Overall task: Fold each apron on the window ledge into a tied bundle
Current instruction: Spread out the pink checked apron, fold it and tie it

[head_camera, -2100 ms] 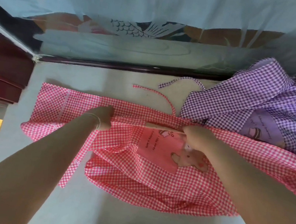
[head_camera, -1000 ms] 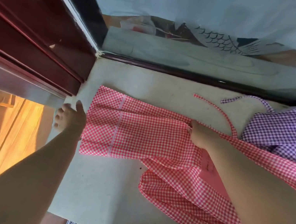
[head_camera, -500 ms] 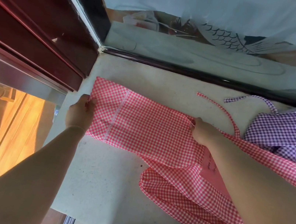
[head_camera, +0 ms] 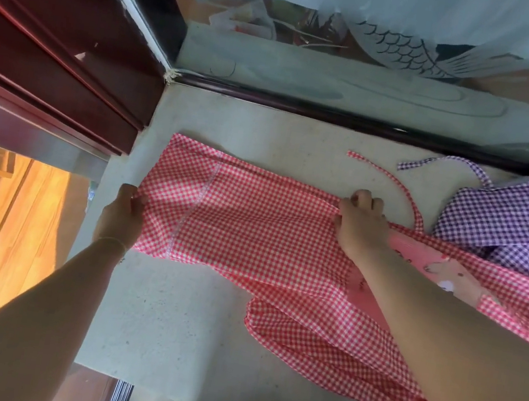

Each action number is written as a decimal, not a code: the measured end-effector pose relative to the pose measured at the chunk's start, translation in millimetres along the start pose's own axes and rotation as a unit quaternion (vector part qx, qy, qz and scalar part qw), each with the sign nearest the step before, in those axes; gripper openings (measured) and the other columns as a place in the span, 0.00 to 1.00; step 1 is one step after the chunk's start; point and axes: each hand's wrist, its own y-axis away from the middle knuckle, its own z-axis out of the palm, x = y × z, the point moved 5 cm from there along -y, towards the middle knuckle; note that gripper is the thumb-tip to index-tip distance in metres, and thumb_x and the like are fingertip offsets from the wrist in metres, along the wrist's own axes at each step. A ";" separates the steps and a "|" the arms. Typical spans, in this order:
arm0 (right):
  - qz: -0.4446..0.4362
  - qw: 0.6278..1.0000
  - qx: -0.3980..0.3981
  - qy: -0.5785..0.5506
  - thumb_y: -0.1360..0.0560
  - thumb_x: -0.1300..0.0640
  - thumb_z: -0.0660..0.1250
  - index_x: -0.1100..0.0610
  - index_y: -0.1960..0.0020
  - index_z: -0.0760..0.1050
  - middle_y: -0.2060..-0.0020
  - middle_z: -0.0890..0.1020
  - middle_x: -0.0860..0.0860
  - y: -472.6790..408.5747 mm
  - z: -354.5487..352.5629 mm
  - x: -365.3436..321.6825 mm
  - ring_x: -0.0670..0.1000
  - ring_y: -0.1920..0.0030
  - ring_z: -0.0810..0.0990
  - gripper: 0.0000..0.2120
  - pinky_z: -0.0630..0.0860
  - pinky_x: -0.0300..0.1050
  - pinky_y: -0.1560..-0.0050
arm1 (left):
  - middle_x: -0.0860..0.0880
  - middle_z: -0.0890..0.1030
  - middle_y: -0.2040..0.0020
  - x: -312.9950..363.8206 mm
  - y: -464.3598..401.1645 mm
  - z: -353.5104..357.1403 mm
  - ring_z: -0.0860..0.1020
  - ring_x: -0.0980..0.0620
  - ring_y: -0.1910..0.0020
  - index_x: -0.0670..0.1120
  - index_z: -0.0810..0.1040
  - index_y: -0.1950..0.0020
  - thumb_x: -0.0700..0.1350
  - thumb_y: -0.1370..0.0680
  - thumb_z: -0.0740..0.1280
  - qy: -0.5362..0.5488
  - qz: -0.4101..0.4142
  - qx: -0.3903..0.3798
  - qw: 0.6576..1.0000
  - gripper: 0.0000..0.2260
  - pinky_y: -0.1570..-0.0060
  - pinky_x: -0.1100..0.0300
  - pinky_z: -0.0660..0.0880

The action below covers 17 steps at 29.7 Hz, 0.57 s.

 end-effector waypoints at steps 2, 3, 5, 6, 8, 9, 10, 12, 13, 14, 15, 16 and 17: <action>-0.014 0.999 -0.032 -0.013 0.20 0.48 0.59 0.57 0.37 0.71 0.38 0.65 0.56 -0.7 4.4 -2.3 0.57 0.39 0.67 0.17 0.75 0.54 0.42 | 0.43 0.76 0.56 -10.2 -5.3 3.5 0.76 0.43 0.60 0.42 0.65 0.37 0.49 0.17 0.52 -0.081 -0.013 -0.049 0.995 0.14 0.56 0.46 0.76; -0.028 0.998 -0.057 -0.018 0.20 0.47 0.59 0.56 0.37 0.72 0.39 0.66 0.56 -0.8 7.3 -5.2 0.57 0.41 0.69 0.17 0.75 0.54 0.43 | 0.43 0.75 0.57 -18.4 -8.8 4.9 0.75 0.43 0.59 0.42 0.65 0.38 0.49 0.17 0.52 -0.128 -0.030 -0.080 0.988 0.14 0.56 0.48 0.75; -0.048 0.995 -0.088 -0.021 0.20 0.44 0.59 0.55 0.38 0.73 0.42 0.68 0.55 -0.3 10.9 -11.4 0.56 0.44 0.72 0.18 0.76 0.53 0.45 | 0.43 0.74 0.56 -31.8 -14.9 5.2 0.75 0.43 0.57 0.40 0.66 0.38 0.50 0.17 0.52 -0.190 -0.061 -0.123 0.972 0.15 0.55 0.50 0.73; -0.053 0.995 -0.083 -0.014 0.20 0.44 0.58 0.54 0.38 0.73 0.42 0.69 0.54 0.1 10.7 -13.9 0.55 0.45 0.73 0.18 0.75 0.52 0.45 | 0.43 0.75 0.56 -34.3 -17.9 4.4 0.75 0.43 0.57 0.40 0.68 0.38 0.51 0.17 0.52 -0.203 -0.065 -0.125 0.969 0.17 0.55 0.50 0.73; -0.061 0.997 -0.046 0.011 0.20 0.45 0.57 0.55 0.37 0.73 0.41 0.70 0.55 0.1 9.0 -16.9 0.55 0.45 0.74 0.18 0.74 0.52 0.45 | 0.41 0.79 0.54 -31.7 -24.0 3.9 0.76 0.43 0.57 0.39 0.72 0.39 0.54 0.17 0.53 -0.181 -0.049 -0.094 0.978 0.20 0.55 0.50 0.74; -0.062 0.997 -0.029 0.016 0.19 0.46 0.57 0.55 0.36 0.72 0.41 0.71 0.55 0.4 8.6 -17.7 0.55 0.44 0.73 0.18 0.73 0.52 0.44 | 0.40 0.80 0.50 -27.6 -26.6 4.6 0.77 0.41 0.55 0.39 0.73 0.39 0.55 0.18 0.55 -0.143 -0.039 -0.076 0.986 0.21 0.52 0.48 0.75; -0.063 0.998 -0.019 0.012 0.19 0.46 0.56 0.56 0.36 0.72 0.40 0.71 0.55 0.9 8.4 -17.9 0.55 0.44 0.73 0.18 0.72 0.52 0.43 | 0.39 0.80 0.46 -24.2 -28.3 6.0 0.78 0.39 0.52 0.39 0.74 0.39 0.56 0.19 0.58 -0.101 -0.035 -0.067 0.992 0.21 0.48 0.46 0.75; -0.055 0.998 -0.008 -0.018 0.19 0.48 0.56 0.57 0.36 0.71 0.40 0.72 0.56 0.3 9.0 -17.3 0.56 0.43 0.73 0.17 0.71 0.52 0.43 | 0.40 0.80 0.43 -19.5 -33.6 8.9 0.78 0.37 0.47 0.39 0.75 0.39 0.56 0.20 0.61 -0.060 -0.031 -0.055 0.996 0.22 0.45 0.45 0.74; -0.050 0.998 -0.004 -0.033 0.19 0.49 0.56 0.58 0.37 0.71 0.40 0.72 0.56 0.1 9.0 -16.9 0.56 0.43 0.73 0.17 0.71 0.52 0.43 | 0.40 0.80 0.43 -20.0 -37.4 9.2 0.78 0.37 0.47 0.39 0.76 0.40 0.56 0.20 0.62 -0.062 -0.031 -0.035 0.997 0.21 0.44 0.45 0.74; -0.050 0.998 -0.001 -0.044 0.19 0.49 0.56 0.59 0.37 0.71 0.41 0.73 0.57 -0.3 8.9 -17.0 0.56 0.44 0.73 0.17 0.72 0.51 0.44 | 0.40 0.80 0.44 -20.6 -40.3 7.4 0.78 0.37 0.47 0.39 0.77 0.40 0.55 0.20 0.62 -0.066 -0.038 -0.006 0.997 0.20 0.44 0.45 0.75; -0.055 0.997 0.002 -0.049 0.19 0.49 0.56 0.59 0.37 0.70 0.42 0.73 0.57 -0.9 8.9 -17.9 0.56 0.44 0.73 0.16 0.72 0.51 0.45 | 0.40 0.80 0.44 -22.5 -44.4 5.8 0.78 0.37 0.47 0.39 0.78 0.41 0.54 0.20 0.62 -0.073 -0.044 0.023 0.996 0.19 0.44 0.43 0.75; -0.057 0.997 0.004 -0.050 0.19 0.50 0.56 0.59 0.37 0.70 0.42 0.74 0.57 -1.6 8.1 -19.2 0.56 0.45 0.73 0.16 0.73 0.50 0.45 | 0.39 0.80 0.44 -23.1 -47.3 4.9 0.77 0.37 0.46 0.39 0.79 0.42 0.54 0.20 0.63 -0.082 -0.048 0.043 0.995 0.19 0.42 0.42 0.75; -0.056 0.997 0.005 -0.050 0.19 0.50 0.56 0.59 0.37 0.69 0.42 0.74 0.57 -2.0 7.4 -20.9 0.56 0.45 0.73 0.16 0.74 0.50 0.45 | 0.38 0.79 0.43 -23.3 -50.2 5.1 0.76 0.36 0.45 0.40 0.79 0.43 0.54 0.21 0.64 -0.089 -0.052 0.053 0.993 0.18 0.41 0.41 0.74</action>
